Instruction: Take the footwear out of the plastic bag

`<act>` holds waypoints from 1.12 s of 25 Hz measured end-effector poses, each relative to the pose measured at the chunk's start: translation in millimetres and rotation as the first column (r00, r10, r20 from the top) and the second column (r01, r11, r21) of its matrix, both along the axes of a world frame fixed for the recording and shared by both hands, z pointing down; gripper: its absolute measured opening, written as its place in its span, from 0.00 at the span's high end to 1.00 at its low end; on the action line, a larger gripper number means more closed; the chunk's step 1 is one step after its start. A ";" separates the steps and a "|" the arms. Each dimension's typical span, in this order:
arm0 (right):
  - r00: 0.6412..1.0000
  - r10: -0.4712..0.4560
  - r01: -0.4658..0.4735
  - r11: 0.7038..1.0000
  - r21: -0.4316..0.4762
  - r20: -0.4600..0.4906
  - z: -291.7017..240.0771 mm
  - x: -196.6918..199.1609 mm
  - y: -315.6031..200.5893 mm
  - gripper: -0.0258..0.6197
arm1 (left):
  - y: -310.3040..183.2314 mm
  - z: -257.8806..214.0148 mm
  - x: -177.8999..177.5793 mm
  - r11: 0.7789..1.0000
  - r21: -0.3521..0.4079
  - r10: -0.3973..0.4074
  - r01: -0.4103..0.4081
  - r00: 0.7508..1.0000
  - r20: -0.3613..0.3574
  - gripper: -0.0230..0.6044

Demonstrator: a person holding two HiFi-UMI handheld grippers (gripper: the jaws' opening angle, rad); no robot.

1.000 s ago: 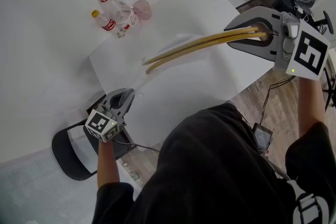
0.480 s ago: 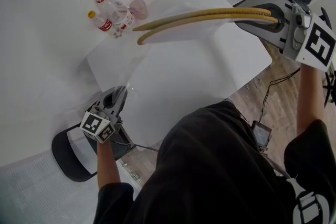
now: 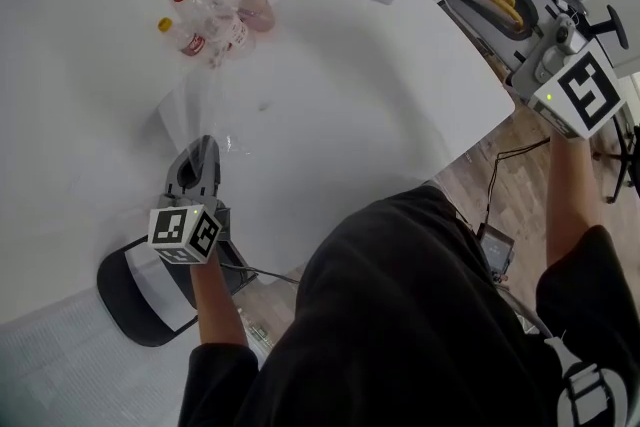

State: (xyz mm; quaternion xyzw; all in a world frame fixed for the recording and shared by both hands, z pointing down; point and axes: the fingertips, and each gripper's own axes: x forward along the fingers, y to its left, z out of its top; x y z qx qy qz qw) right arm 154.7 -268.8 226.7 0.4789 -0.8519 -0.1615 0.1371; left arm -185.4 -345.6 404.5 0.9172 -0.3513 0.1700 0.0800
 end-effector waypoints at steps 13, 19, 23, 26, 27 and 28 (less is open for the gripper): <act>0.939 0.338 -0.336 0.941 -0.050 0.060 54.1 43.1 4.4 0.85 | -2.3 4.9 1.8 0.982 -0.022 -0.185 0.189 0.977 0.105 0.93; 0.916 0.398 -0.394 0.915 -0.084 0.040 72.1 39.6 3.5 0.85 | -5.0 20.0 -3.7 0.951 -0.061 -0.287 0.304 0.937 0.198 0.93; 0.905 0.423 -0.418 0.904 -0.087 0.054 73.8 37.9 1.9 0.85 | -1.9 21.6 3.8 0.952 -0.079 -0.279 0.296 0.945 0.172 0.93; 0.903 0.427 -0.422 0.903 -0.085 0.052 71.4 37.7 0.9 0.85 | 0.7 22.0 7.4 0.954 -0.085 -0.270 0.288 0.947 0.173 0.93; 0.904 0.424 -0.418 0.904 -0.087 0.054 71.5 37.2 0.7 0.85 | 1.1 22.0 7.3 0.954 -0.085 -0.268 0.286 0.947 0.176 0.93; 0.906 0.419 -0.413 0.906 -0.090 0.054 72.1 36.2 0.7 0.85 | 1.4 22.3 7.1 0.955 -0.084 -0.267 0.285 0.947 0.179 0.93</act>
